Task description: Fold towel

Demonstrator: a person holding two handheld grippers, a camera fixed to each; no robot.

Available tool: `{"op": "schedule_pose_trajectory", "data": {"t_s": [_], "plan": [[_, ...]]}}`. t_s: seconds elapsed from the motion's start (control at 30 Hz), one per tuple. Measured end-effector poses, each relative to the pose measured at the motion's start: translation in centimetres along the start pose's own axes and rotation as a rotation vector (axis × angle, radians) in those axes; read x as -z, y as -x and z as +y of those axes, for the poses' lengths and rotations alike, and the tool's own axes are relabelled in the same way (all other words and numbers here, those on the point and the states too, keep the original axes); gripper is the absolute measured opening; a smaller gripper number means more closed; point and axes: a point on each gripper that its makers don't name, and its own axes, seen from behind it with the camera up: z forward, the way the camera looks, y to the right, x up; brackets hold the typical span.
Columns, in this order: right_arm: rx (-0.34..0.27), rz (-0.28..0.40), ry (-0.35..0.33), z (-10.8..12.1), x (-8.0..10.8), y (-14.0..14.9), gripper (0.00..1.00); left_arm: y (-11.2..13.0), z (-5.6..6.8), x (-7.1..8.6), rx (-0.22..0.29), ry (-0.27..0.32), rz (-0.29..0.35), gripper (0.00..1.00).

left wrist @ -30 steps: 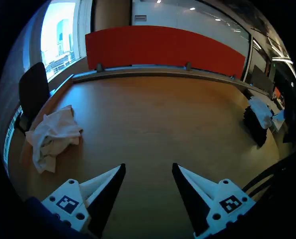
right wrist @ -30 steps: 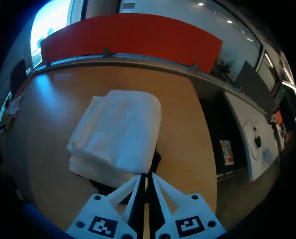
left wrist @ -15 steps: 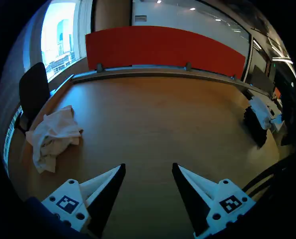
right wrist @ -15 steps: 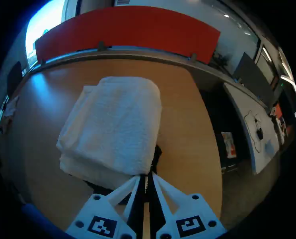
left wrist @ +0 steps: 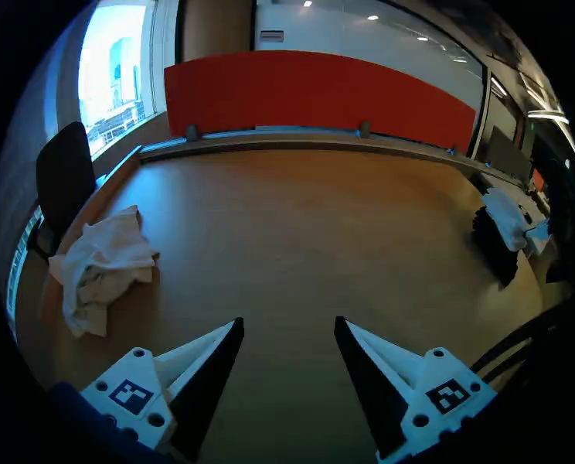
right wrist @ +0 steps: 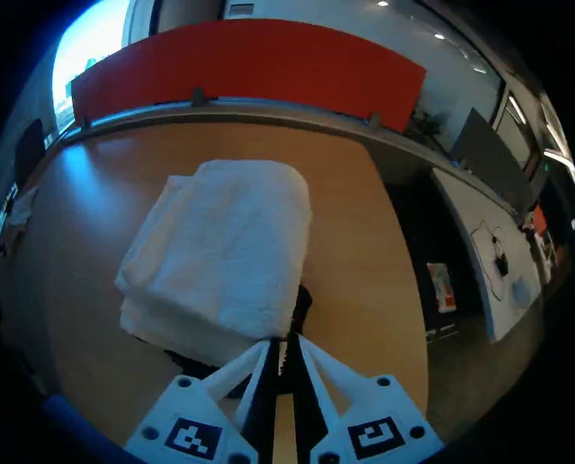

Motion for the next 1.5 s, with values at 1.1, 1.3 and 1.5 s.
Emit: {"op": "schedule_pose_trajectory", "data": {"t_s": [1.1,1.3,1.5], "plan": [[0.019,0.106,-0.057,-3.8,2.6,-3.4,0.84,-0.2,0.0,0.3,0.002,0.005,0.01,0.86],[0.027,0.128,-0.096,-6.4,2.0,-4.9,0.84,0.2,-0.4,0.5,0.012,-0.002,0.008,0.86],[0.036,0.123,-0.111,-7.8,1.1,-5.3,0.84,0.1,-0.7,0.6,0.016,-0.008,0.011,0.86]]}}
